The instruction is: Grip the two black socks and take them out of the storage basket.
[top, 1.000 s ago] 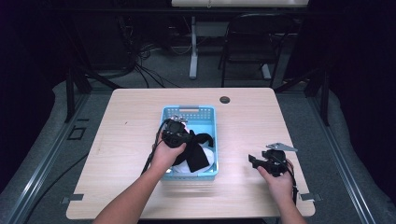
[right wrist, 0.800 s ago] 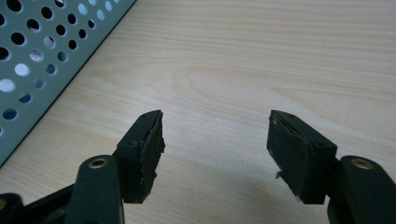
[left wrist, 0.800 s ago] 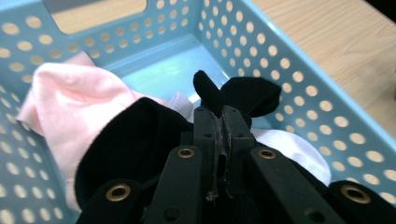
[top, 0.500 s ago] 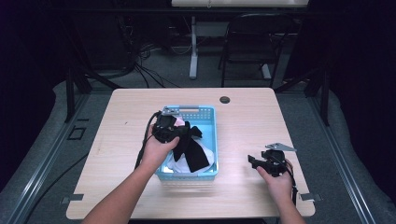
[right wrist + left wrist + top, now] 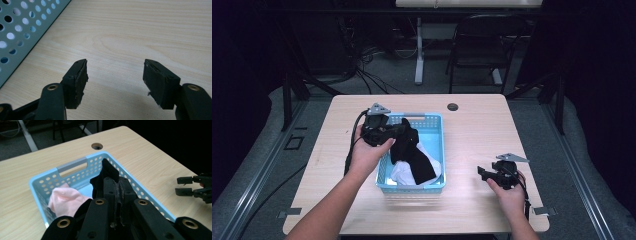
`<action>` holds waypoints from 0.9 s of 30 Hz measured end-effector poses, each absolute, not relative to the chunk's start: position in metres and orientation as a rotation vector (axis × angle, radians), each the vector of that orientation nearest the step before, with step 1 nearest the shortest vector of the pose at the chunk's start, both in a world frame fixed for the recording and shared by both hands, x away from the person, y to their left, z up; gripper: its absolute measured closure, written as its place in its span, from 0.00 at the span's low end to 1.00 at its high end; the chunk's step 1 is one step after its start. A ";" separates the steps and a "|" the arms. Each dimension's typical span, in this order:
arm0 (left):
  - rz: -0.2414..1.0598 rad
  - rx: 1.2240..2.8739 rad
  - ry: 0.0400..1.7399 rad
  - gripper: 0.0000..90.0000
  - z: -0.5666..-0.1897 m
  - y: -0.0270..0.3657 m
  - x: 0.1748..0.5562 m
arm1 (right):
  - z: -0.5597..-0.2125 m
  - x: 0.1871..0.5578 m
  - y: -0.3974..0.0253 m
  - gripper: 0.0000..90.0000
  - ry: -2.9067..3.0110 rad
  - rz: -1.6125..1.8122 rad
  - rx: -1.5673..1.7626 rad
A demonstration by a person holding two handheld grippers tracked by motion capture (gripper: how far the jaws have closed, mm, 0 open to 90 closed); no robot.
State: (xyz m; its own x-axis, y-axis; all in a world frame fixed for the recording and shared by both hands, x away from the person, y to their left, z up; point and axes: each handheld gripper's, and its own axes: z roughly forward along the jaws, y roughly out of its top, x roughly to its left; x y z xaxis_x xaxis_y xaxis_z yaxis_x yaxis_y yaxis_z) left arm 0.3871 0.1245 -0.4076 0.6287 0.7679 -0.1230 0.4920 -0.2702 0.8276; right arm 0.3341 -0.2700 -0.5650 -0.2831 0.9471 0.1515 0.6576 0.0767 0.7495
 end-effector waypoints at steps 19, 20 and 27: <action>0.457 1.844 1.032 0.96 -0.371 0.186 0.368 | -0.564 0.332 -0.271 0.40 1.985 1.033 1.593; 0.457 1.844 1.032 0.96 -0.371 0.186 0.368 | -0.564 0.332 -0.271 0.40 1.985 1.033 1.593; 0.475 1.813 1.100 0.96 -0.378 0.220 0.365 | -0.565 0.332 -0.271 0.40 1.979 1.050 1.593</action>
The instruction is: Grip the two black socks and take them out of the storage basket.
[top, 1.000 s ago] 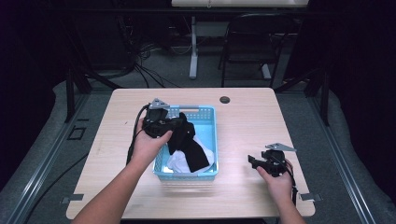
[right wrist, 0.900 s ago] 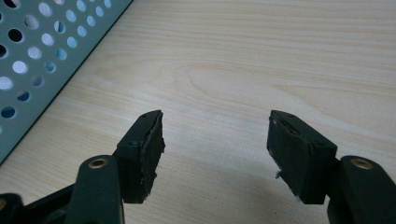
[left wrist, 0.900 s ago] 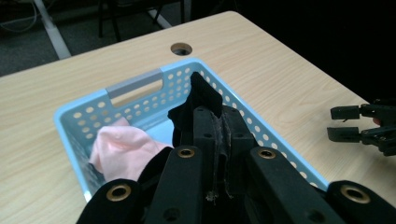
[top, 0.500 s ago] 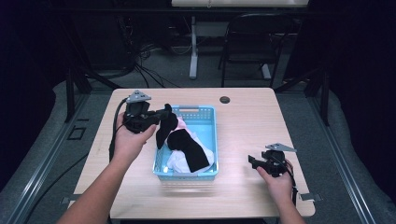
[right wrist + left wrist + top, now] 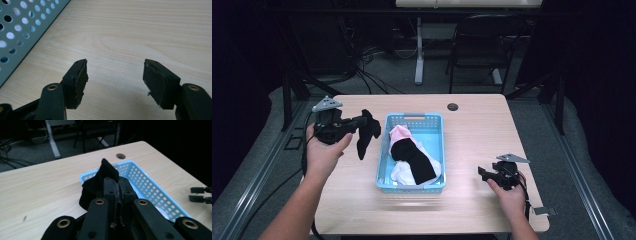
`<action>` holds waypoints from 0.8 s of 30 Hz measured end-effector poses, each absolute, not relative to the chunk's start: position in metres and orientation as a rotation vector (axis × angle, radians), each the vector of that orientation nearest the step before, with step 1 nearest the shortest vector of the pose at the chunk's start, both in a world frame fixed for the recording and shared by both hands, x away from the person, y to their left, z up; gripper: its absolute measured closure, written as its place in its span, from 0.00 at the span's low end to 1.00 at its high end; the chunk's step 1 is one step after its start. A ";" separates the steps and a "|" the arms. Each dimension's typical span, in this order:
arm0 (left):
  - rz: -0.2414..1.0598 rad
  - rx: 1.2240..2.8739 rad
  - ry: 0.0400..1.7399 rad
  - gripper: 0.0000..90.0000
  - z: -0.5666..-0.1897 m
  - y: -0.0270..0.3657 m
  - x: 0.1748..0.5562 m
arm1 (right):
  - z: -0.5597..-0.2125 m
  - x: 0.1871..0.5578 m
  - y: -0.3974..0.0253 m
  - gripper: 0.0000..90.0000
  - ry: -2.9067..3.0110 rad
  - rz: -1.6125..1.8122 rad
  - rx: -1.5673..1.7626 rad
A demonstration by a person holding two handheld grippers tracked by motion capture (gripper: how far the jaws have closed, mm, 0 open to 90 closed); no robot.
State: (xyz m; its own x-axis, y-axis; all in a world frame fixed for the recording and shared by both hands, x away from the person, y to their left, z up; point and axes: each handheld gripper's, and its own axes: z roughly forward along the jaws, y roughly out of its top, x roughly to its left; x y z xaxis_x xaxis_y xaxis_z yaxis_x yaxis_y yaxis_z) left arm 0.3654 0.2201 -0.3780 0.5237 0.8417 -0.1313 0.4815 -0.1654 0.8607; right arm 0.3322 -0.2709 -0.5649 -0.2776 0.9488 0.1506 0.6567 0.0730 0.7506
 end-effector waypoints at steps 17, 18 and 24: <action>0.486 1.809 1.275 0.96 -0.443 0.272 0.365 | -0.565 0.332 -0.271 0.40 1.981 1.046 1.595; 0.472 1.818 1.294 0.96 -0.456 0.276 0.365 | -0.565 0.332 -0.271 0.40 1.982 1.044 1.596; 0.447 1.814 1.347 0.96 -0.485 0.282 0.366 | -0.565 0.332 -0.271 0.40 1.984 1.043 1.597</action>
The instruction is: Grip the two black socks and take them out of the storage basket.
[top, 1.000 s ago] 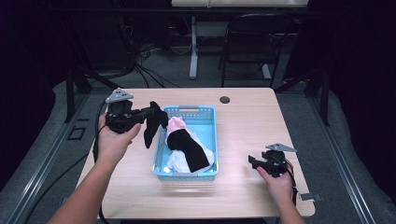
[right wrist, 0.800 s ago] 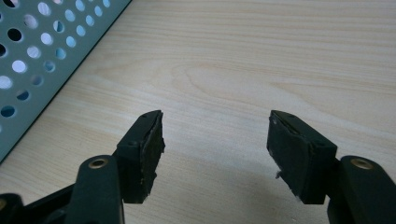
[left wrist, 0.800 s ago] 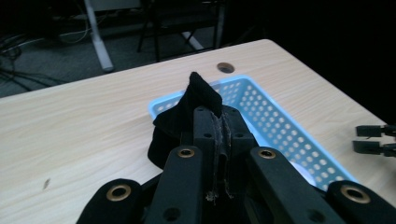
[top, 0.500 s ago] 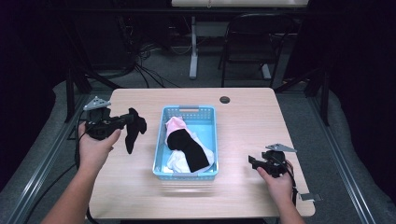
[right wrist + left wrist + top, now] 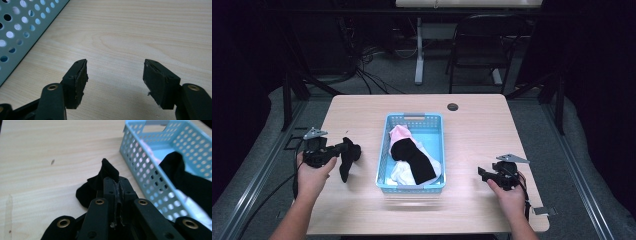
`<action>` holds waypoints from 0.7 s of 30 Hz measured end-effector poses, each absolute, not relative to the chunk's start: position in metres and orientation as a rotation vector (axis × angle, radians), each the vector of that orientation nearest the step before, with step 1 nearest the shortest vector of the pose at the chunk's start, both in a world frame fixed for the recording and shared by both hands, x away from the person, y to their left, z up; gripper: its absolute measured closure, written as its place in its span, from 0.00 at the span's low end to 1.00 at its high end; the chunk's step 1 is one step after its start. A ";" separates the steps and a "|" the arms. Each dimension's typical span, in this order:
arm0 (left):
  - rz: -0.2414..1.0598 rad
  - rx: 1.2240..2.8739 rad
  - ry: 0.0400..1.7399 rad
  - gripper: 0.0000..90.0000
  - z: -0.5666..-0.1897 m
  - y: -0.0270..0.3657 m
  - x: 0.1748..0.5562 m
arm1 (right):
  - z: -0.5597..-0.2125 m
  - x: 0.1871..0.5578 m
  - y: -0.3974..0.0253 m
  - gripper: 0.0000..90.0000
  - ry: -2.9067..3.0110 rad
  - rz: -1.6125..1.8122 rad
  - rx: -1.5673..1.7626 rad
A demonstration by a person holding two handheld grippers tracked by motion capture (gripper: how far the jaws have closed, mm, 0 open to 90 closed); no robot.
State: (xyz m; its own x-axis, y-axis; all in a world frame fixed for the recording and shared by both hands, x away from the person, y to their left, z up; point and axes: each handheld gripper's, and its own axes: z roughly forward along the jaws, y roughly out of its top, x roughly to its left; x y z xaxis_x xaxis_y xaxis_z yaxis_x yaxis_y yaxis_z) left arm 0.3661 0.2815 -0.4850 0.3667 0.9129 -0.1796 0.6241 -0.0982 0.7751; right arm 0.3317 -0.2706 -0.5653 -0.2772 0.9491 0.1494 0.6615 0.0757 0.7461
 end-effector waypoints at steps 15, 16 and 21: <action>0.400 1.802 1.485 0.95 -0.542 0.295 0.369 | -0.566 0.332 -0.270 0.40 1.991 1.040 1.596; 0.383 1.808 1.486 0.94 -0.542 0.296 0.369 | -0.566 0.332 -0.270 0.40 1.991 1.039 1.596; 0.409 1.777 1.472 0.78 -0.538 0.298 0.368 | -0.566 0.332 -0.269 0.40 1.989 1.039 1.598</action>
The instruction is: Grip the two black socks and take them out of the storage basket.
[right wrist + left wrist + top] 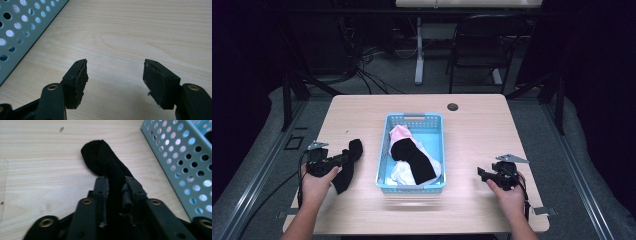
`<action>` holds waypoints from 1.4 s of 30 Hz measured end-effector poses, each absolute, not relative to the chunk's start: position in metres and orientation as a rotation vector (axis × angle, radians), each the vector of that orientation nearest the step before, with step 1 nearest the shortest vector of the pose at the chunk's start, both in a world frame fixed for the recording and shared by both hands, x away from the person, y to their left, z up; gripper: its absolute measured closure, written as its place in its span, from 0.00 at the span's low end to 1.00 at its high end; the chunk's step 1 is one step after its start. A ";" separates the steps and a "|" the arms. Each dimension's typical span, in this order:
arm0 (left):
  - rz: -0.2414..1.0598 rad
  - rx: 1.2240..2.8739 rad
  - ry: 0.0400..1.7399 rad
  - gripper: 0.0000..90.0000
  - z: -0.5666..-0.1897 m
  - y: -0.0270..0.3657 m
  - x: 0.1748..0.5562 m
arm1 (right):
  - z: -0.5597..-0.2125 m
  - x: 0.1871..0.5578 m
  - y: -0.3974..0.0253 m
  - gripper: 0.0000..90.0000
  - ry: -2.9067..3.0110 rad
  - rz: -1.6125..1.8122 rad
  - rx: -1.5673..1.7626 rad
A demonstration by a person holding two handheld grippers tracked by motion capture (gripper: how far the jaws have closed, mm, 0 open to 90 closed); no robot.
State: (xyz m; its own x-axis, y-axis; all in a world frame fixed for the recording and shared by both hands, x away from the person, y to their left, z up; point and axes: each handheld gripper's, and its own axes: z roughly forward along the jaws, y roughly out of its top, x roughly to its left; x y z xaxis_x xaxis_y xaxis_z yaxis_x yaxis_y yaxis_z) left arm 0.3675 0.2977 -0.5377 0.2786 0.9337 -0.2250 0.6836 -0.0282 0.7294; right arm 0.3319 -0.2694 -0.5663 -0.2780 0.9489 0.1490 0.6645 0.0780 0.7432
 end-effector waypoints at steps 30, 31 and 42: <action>0.380 1.787 1.277 0.59 -0.476 0.219 0.387 | -0.567 0.332 -0.269 0.40 2.000 1.039 1.593; 0.380 1.802 1.264 0.59 -0.474 0.210 0.389 | -0.567 0.332 -0.269 0.40 2.000 1.039 1.593; 0.349 1.873 1.198 0.58 -0.474 0.164 0.406 | -0.566 0.333 -0.270 0.40 1.992 1.048 1.590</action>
